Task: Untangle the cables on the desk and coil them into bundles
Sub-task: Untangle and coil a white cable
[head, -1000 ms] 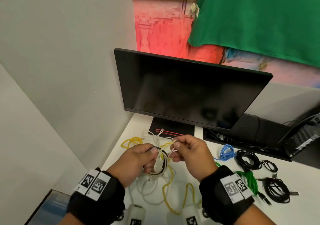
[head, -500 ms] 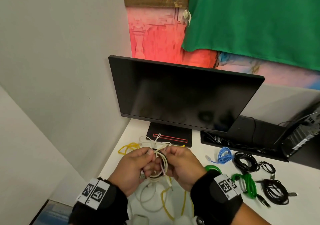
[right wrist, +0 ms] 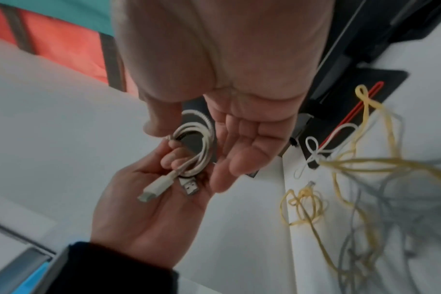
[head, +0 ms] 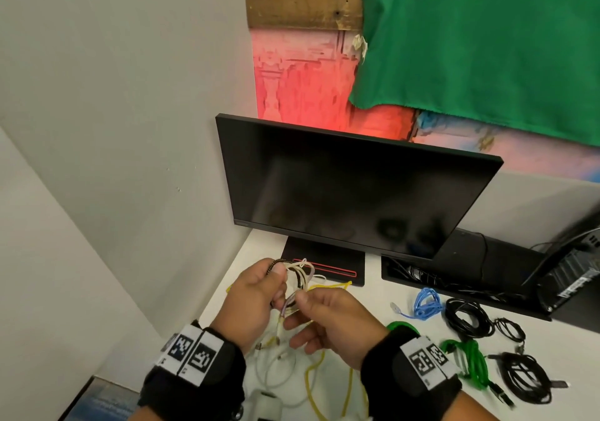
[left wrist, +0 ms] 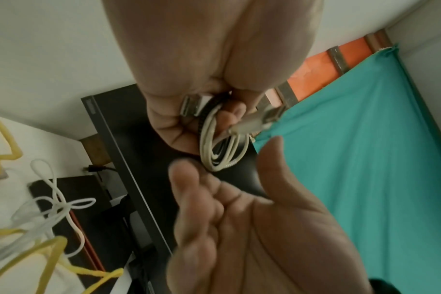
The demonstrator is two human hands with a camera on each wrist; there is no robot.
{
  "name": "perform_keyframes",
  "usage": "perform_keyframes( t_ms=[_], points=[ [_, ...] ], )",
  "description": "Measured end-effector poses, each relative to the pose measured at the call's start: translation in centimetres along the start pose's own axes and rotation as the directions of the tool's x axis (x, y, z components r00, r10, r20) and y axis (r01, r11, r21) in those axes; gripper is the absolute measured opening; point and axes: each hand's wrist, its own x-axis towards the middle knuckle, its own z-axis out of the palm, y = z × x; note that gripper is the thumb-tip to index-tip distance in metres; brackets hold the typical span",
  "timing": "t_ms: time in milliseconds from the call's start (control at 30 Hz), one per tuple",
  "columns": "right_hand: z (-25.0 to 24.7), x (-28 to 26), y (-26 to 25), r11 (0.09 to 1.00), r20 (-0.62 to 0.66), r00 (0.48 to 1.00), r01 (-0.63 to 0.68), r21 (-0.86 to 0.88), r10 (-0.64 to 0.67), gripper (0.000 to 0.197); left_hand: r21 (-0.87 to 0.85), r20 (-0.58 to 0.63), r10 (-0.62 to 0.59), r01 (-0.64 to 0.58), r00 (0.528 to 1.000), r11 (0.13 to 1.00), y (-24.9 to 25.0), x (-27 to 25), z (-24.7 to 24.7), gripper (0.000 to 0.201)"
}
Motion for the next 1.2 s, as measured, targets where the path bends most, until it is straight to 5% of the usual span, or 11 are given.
perform_keyframes(
  t_ms=[167, 300, 400, 467, 733, 900, 1000, 1133, 1200],
  points=[
    [0.4, 0.2, 0.2, 1.0, -0.022, 1.0, -0.007, 0.001, 0.007, 0.024, -0.04, -0.103, -0.04, 0.036, 0.994, 0.999, -0.1, -0.1, 0.9, 0.033],
    [-0.6, -0.9, 0.9, 0.946, 0.061, 0.998, 0.038, -0.322, -0.019, 0.012, -0.432, -0.245, -0.193, 0.071, 0.95, 0.899, 0.7, 0.4, -0.7, 0.028],
    [-1.8, -0.5, 0.9, 0.671, -0.117, 0.971, 0.056, -0.74, -0.209, 0.014, -0.601, -0.186, -0.243, 0.086, 0.952, 0.795, 0.8, 0.1, -0.4, 0.027],
    [-2.0, -0.1, 0.3, 0.53, -0.232, 0.907, -0.011, -0.848, -0.351, 0.011, -0.648, -0.137, -0.253, 0.106, 0.958, 0.754, 0.7, -0.3, 0.3, 0.026],
    [-0.7, 0.6, 0.5, 0.781, -0.345, 0.797, 0.234, -0.579, -0.495, 0.024, -0.467, -0.141, -0.2, 0.113, 0.97, 0.877, 0.4, -0.5, 1.7, 0.031],
    [-1.8, 1.6, 0.6, 0.863, -0.457, 0.788, 0.177, -0.473, -0.412, 0.023, -0.528, -0.086, -0.163, 0.094, 0.983, 0.844, 0.7, -0.7, 2.0, 0.029],
    [-2.4, 1.1, 1.0, 0.709, -0.347, 0.809, 0.117, -0.696, -0.474, 0.023, -0.527, -0.175, -0.126, 0.015, 0.976, 0.85, 1.1, 0.0, 1.0, 0.031],
    [-1.8, -1.3, 0.5, 0.587, -0.042, 0.9, 0.247, -0.771, -0.434, 0.018, -0.477, -0.276, -0.135, -0.014, 0.952, 0.879, 0.8, 0.9, -0.3, 0.035],
    [-1.0, -2.4, -0.2, 0.52, 0.072, 0.902, 0.308, -0.797, -0.425, 0.011, -0.363, -0.314, -0.127, 0.004, 0.941, 0.932, 0.1, 0.9, -0.3, 0.034]
  ],
)
